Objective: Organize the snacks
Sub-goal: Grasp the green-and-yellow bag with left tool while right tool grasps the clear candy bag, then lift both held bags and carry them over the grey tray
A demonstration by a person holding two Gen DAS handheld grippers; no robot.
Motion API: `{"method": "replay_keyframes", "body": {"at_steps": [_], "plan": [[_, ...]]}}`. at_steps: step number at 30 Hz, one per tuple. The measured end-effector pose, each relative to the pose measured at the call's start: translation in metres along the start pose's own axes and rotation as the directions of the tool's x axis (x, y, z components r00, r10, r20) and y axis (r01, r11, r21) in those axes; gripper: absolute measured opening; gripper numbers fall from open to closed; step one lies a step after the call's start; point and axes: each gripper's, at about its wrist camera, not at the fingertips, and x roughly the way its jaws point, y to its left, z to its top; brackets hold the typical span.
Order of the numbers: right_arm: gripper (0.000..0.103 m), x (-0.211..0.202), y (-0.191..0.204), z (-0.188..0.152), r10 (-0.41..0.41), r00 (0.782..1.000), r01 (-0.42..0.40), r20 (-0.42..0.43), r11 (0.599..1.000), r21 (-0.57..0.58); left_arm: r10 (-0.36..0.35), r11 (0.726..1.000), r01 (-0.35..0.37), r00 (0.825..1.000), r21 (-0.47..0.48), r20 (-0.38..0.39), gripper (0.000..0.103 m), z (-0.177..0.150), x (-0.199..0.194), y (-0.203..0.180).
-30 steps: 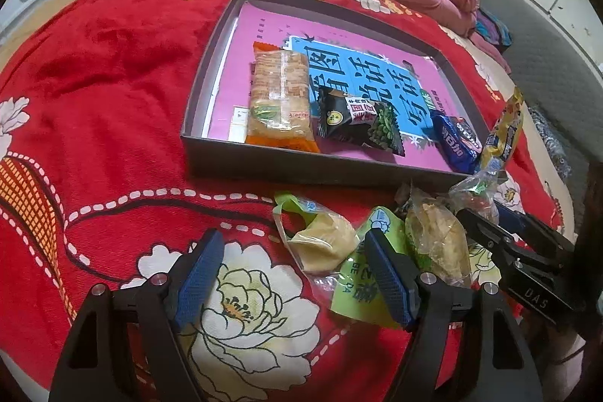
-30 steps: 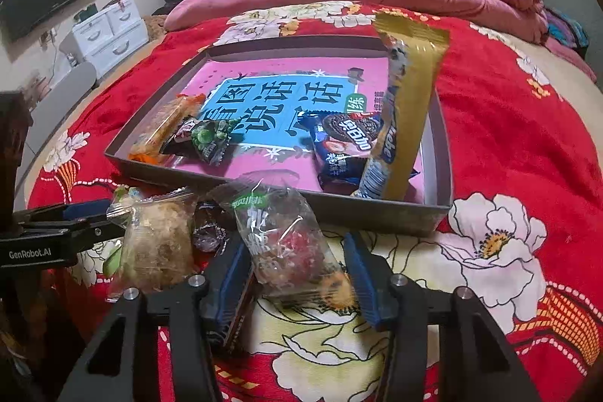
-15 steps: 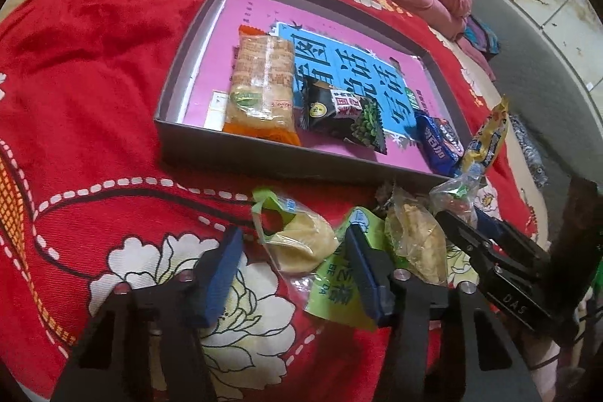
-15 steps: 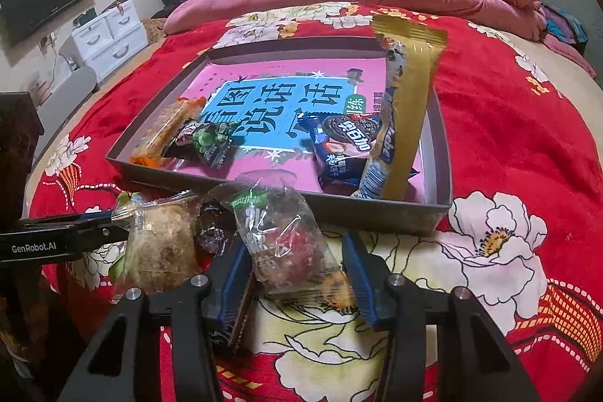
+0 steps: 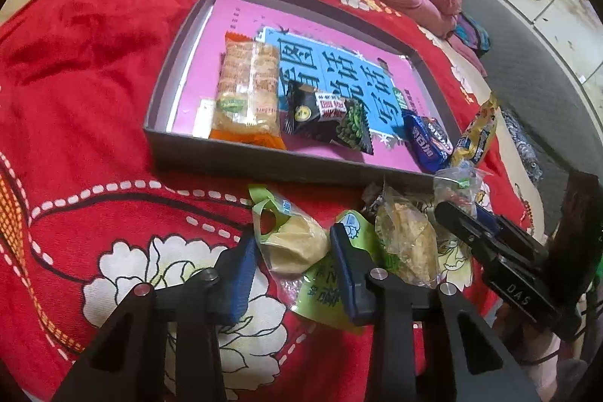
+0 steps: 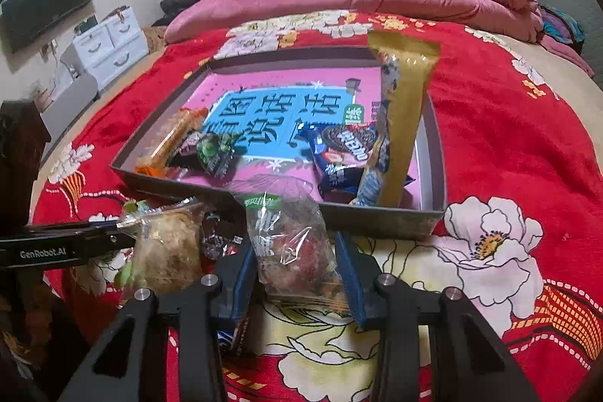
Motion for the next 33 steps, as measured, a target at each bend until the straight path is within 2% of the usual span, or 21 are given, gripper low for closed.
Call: {"method": "replay_keyframes", "body": {"at_steps": [11,24,33], "plan": [[0.041,-0.017,-0.012,0.003,0.043,0.996,-0.049,0.074,0.996,0.072,-0.011,1.000,0.009,0.997,0.023,0.075,0.039,0.001,-0.022,-0.002],[0.039,-0.028,-0.011,0.004,0.058,0.991,-0.066,0.122,0.996,0.066,0.009,0.999,-0.016,0.986,0.039,0.167,0.039,0.002,-0.044,0.000],[0.039,-0.031,-0.014,0.006,0.065,0.988,-0.077,0.141,0.994,0.082,0.030,0.999,-0.038,0.979,0.035,0.203,0.039,0.004,-0.052,0.004]]}}
